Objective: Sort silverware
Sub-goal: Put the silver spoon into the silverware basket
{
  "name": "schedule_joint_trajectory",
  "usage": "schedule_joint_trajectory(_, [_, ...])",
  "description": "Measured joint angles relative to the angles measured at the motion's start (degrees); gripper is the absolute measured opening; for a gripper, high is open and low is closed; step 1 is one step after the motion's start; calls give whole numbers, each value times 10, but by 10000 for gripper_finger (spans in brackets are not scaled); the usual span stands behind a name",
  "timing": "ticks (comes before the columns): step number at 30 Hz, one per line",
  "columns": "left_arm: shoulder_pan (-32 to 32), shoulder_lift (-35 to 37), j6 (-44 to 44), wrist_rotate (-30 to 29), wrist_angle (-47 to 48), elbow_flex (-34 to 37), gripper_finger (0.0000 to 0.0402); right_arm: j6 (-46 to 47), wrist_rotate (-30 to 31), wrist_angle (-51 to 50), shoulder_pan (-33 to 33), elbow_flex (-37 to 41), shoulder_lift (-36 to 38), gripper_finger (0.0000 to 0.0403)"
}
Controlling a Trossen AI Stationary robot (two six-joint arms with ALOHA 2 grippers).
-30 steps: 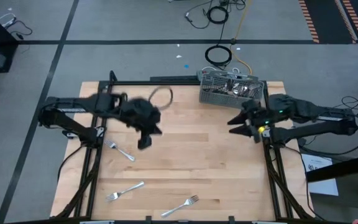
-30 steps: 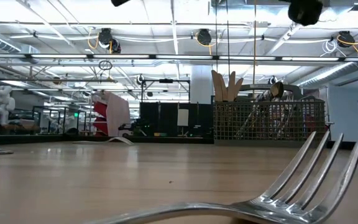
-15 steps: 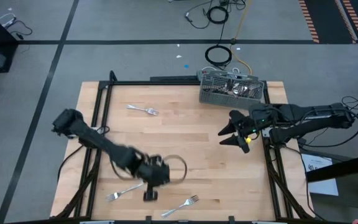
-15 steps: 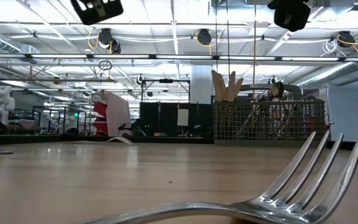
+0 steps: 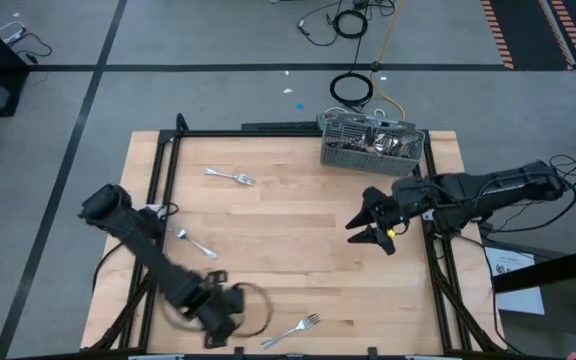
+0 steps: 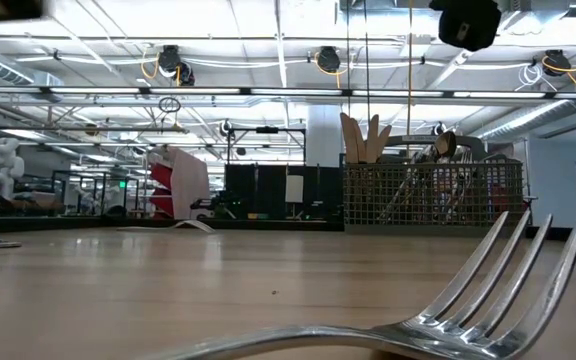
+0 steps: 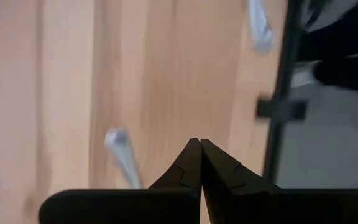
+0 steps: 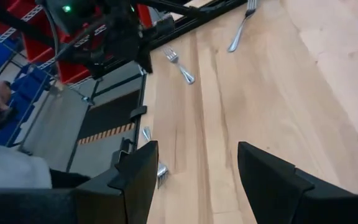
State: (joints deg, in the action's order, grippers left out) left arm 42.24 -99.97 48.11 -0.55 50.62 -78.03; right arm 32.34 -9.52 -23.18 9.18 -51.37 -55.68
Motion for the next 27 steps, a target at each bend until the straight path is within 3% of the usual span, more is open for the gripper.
schedule_joint_trajectory(5, [90,24,109,-82,29,58,6,36,90,18,60,0,-20,208])
schedule_joint_trajectory(8, [113,23,170,-79,-1,108,6,58,124,44,81,0,-33,208])
schedule_joint_trajectory(15, [131,23,250,-58,-70,172,15,101,127,101,109,0,-52,208])
schedule_joint_trajectory(20, [133,23,250,-57,-49,174,54,117,128,126,131,0,-70,208])
schedule_joint_trajectory(27, [129,23,256,-46,-73,201,140,137,128,127,155,0,-97,208])
